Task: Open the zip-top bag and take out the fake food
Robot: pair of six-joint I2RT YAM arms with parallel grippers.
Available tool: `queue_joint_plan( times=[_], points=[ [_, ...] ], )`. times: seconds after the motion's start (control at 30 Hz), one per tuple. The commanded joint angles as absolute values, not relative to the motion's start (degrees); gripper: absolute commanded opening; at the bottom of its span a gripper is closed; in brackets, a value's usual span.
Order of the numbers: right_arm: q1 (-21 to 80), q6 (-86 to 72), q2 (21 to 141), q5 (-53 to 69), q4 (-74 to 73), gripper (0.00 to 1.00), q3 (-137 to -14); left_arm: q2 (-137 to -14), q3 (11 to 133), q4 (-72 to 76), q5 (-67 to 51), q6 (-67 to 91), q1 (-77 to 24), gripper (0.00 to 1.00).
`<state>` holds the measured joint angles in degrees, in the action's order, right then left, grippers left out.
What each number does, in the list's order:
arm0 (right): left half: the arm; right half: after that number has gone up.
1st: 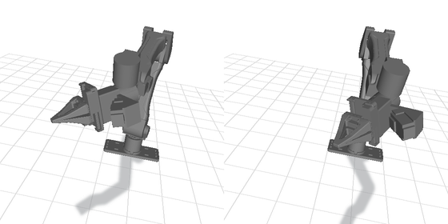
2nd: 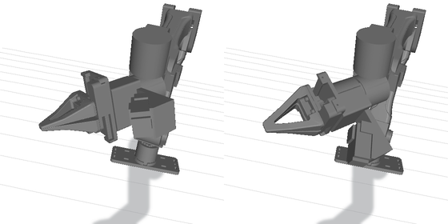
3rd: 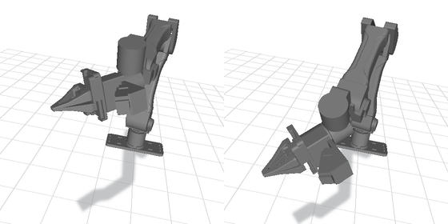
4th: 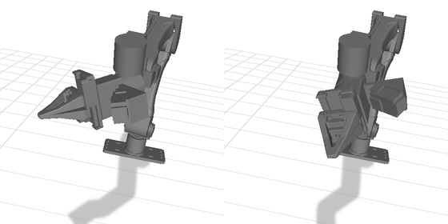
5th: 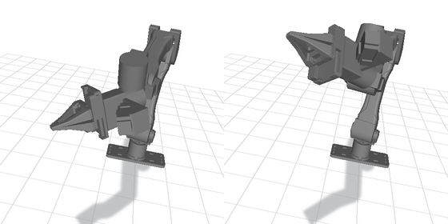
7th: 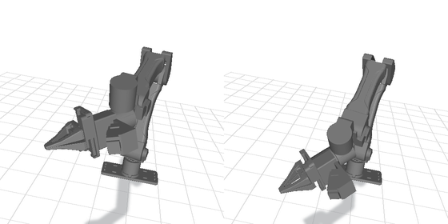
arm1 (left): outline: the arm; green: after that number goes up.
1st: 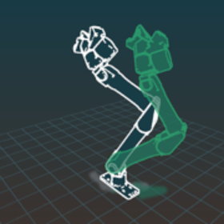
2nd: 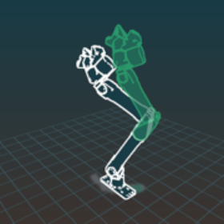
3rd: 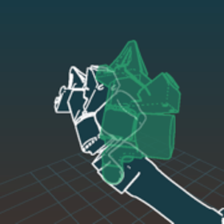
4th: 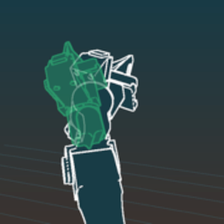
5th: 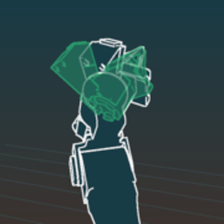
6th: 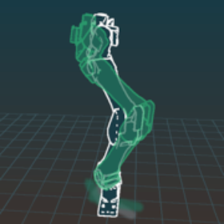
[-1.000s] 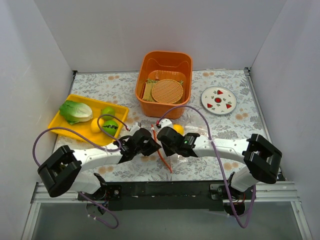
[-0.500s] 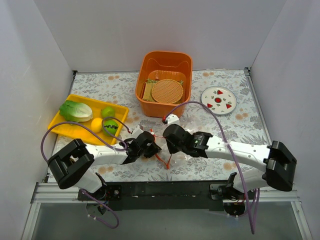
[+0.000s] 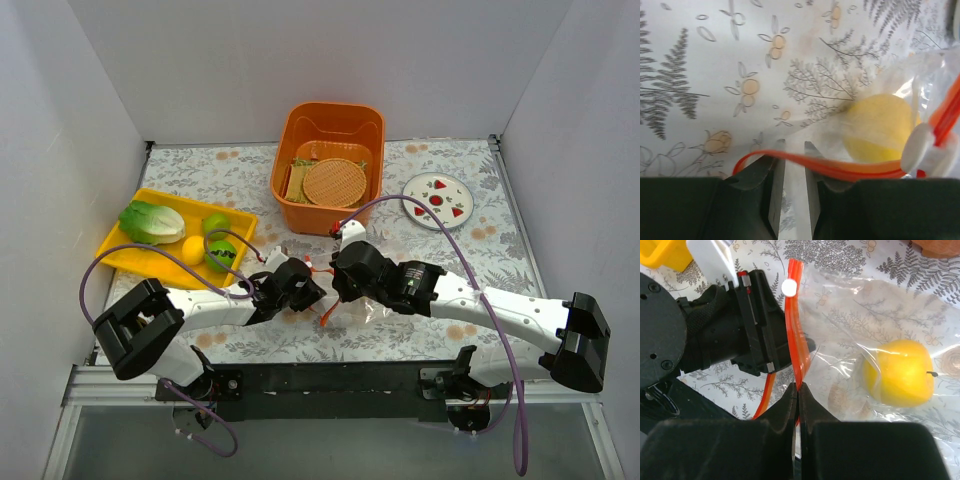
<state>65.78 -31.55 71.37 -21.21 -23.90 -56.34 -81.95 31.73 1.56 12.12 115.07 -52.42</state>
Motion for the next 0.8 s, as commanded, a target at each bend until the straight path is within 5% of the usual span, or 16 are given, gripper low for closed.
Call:
queue_joint_plan(
  times=[0.0,0.23,0.33,0.37,0.5,0.67,0.77],
  points=[
    [67.0,-31.3,71.1,-20.5,-22.0,0.06,-57.0,-80.6,34.9,2.9,10.7,113.6,-53.2,0.23],
    [67.2,-31.8,71.5,-20.2,-21.6,0.06,-55.6,-85.6,34.6,9.8,9.0,114.2,-54.1,0.28],
    [67.2,-32.2,70.8,-21.5,-23.2,0.21,-55.5,-87.4,33.5,12.3,9.0,115.7,-54.3,0.28],
    [67.2,-32.4,70.4,-22.1,-23.8,0.38,-55.3,-88.0,32.6,12.7,9.0,116.1,-54.5,0.28],
    [67.2,-32.8,64.8,-26.2,-25.9,0.62,-53.6,-88.4,31.5,14.0,9.2,116.7,-54.8,0.28],
    [64.8,-34.0,59.2,-31.0,-30.4,0.66,-52.8,-88.1,31.4,13.7,9.3,116.5,-54.7,0.29],
    [58.5,-32.8,56.7,-28.3,-30.7,0.58,-49.9,-88.2,31.5,13.7,9.2,116.3,-54.8,0.29]
  ],
)
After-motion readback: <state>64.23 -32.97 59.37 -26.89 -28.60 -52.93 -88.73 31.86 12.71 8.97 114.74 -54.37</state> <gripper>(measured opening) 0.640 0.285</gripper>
